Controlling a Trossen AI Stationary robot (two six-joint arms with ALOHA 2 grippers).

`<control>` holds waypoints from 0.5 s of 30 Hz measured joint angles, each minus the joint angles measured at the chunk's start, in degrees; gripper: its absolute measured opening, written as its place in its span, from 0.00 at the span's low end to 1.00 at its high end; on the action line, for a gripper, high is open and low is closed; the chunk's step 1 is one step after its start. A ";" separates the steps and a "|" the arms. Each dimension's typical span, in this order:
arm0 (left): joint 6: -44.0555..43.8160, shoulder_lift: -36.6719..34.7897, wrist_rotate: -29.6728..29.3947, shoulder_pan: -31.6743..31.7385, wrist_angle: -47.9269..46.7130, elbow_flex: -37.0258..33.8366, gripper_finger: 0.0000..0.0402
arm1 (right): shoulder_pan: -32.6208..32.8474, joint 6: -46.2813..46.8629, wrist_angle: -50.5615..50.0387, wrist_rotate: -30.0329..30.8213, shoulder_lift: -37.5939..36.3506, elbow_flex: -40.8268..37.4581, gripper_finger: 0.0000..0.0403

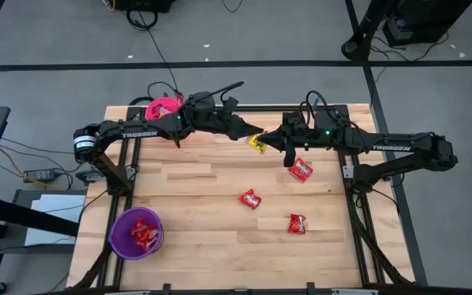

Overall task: Sort candy by brand, put in halloween buckets
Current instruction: Put the yellow candy into the pink bucket

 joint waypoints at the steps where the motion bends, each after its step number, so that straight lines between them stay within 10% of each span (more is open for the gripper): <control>1: 0.09 0.01 0.31 0.00 0.32 0.00 0.02 | 0.00 0.00 0.16 -0.18 0.00 0.00 0.00; 15: 0.71 0.02 2.59 -0.04 3.08 0.00 0.00 | -0.63 4.39 1.37 -7.04 0.00 0.00 0.20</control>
